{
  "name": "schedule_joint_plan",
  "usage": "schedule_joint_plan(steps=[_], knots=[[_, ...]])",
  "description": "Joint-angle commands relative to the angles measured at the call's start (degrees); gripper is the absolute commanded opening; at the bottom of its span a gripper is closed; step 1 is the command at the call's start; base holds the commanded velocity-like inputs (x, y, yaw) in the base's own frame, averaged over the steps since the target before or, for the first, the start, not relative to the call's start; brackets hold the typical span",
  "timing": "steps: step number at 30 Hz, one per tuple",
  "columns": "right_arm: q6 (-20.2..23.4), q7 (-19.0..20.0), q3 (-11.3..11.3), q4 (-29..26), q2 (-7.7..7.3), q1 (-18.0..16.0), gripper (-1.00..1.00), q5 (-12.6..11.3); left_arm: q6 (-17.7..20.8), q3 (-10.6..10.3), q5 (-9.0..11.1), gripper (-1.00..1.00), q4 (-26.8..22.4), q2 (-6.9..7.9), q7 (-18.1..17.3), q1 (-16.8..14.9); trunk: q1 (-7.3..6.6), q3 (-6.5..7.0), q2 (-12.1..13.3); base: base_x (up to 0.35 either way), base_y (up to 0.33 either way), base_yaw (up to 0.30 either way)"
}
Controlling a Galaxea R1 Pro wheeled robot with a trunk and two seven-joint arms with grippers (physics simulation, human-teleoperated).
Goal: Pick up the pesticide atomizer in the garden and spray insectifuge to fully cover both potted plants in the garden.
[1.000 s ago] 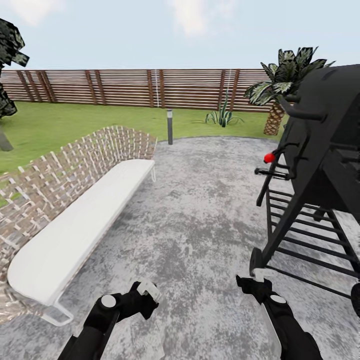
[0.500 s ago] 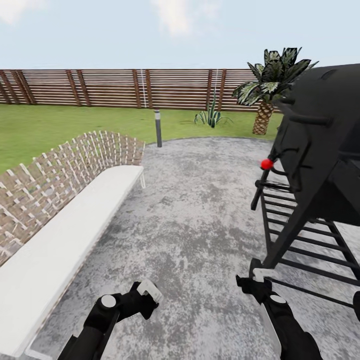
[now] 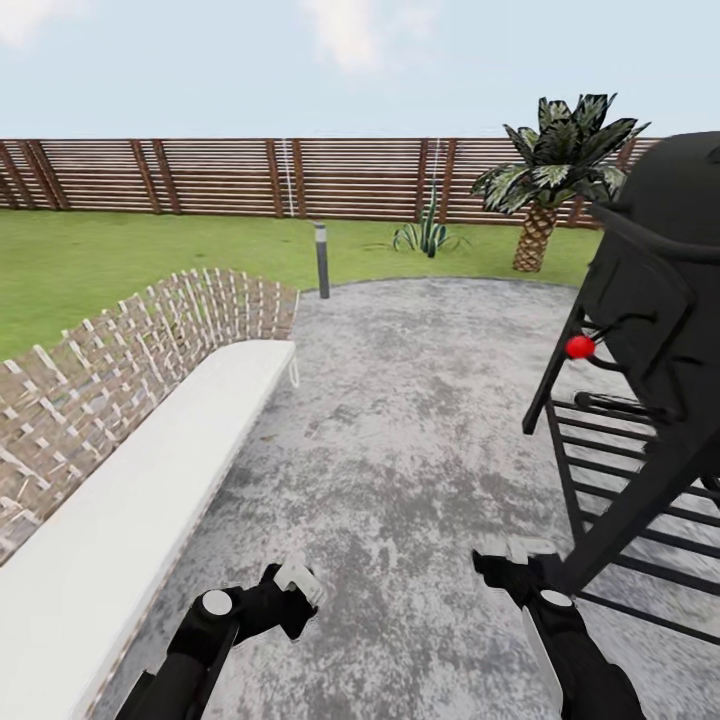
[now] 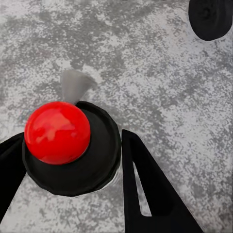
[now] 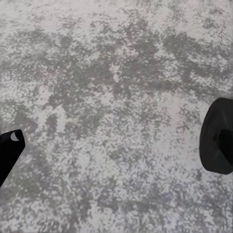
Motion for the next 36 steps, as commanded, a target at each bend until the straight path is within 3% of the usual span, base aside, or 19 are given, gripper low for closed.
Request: schedule_joint_plan(steps=[1, 15, 23, 36], knots=[[0.36, 0.3, -0.13, -0.11, 0.03, -0.02, 1.0, 0.37, 0.23, 0.02, -0.34, -1.0, -0.08, -0.02, -0.35, -0.03, 0.03, -0.02, -0.02, 0.301, 0.212, -0.095], [0.36, 0.3, -0.13, -0.1, 0.03, -0.02, 1.0, 0.37, 0.23, 0.02, -0.34, -1.0, 0.01, -0.02, -0.32, -0.03, 0.03, 0.52, -0.02, 0.304, 0.204, -0.213], [0.35, 0.3, -0.11, -0.09, 0.03, -0.02, 1.0, 0.37, 0.23, 0.02, -0.34, -1.0, 0.01, -0.02, -0.38, -0.03, 0.03, 0.84, -0.02, 0.313, 0.035, -0.234], [0.34, 0.3, -0.08, -0.08, 0.03, -0.02, 1.0, 0.37, 0.23, 0.05, -0.34, -1.0, 0.01, -0.02, -0.37, -0.03, 0.03, 1.26, -0.02, 0.051, 0.034, -0.172]])
